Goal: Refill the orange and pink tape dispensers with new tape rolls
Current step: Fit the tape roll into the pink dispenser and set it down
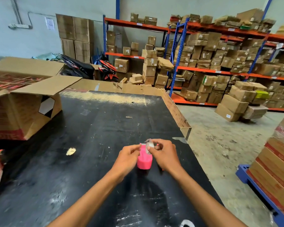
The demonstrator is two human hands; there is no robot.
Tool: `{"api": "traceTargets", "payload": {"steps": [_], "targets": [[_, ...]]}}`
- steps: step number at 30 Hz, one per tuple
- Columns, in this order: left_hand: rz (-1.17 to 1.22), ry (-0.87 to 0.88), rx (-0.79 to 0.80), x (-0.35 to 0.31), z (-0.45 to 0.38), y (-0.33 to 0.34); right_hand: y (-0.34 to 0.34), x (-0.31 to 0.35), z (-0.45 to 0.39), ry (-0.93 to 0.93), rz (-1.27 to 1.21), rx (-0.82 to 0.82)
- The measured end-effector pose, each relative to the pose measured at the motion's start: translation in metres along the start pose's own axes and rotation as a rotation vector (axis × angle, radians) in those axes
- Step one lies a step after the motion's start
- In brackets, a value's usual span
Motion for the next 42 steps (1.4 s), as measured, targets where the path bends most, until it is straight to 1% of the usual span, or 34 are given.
{"api": "traceTargets", "payload": {"steps": [3, 6, 9, 12, 21, 24, 28, 32, 35, 39, 42], "targets": [[-0.195, 0.060, -0.025, 0.012, -0.012, 0.005, 0.013, -0.020, -0.016, 0.078, 0.100, 0.131], [-0.269, 0.137, -0.054, 0.023, -0.018, 0.007, 0.026, -0.031, -0.019, 0.082, 0.152, 0.208], [-0.225, 0.159, -0.086, 0.028, -0.016, 0.007, 0.029, -0.036, -0.024, 0.070, 0.195, 0.240], [-0.184, 0.135, -0.105, 0.033, -0.019, 0.007, 0.031, -0.041, -0.031, 0.094, 0.131, 0.247], [-0.133, 0.116, -0.148, 0.039, -0.023, 0.007, 0.036, -0.047, -0.037, 0.054, 0.122, 0.335], [-0.114, 0.128, -0.135, 0.038, -0.022, 0.007, 0.037, -0.045, -0.036, 0.033, 0.101, 0.350], [-0.089, 0.116, -0.129, 0.039, -0.021, 0.006, 0.037, -0.042, -0.044, 0.024, 0.154, 0.414], [-0.094, 0.115, -0.139, 0.040, -0.021, 0.008, 0.036, -0.040, -0.055, 0.028, 0.074, 0.410], [-0.109, 0.112, -0.136, 0.040, -0.022, 0.009, 0.037, -0.037, -0.063, -0.015, 0.049, 0.460], [-0.137, 0.101, -0.139, 0.041, -0.024, 0.008, 0.038, -0.037, -0.071, -0.091, 0.089, 0.538], [-0.160, 0.108, -0.142, 0.041, -0.026, 0.007, 0.041, -0.037, -0.079, -0.123, 0.079, 0.635]]}}
Point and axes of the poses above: each hand's wrist, its own z-axis away from the middle knuckle, its own y-axis out of the palm, x = y × z, the point moved 5 cm from there along -z, towards the middle knuckle, and after that the axes turned 13 degrees about -y, right-handed, at the moved point
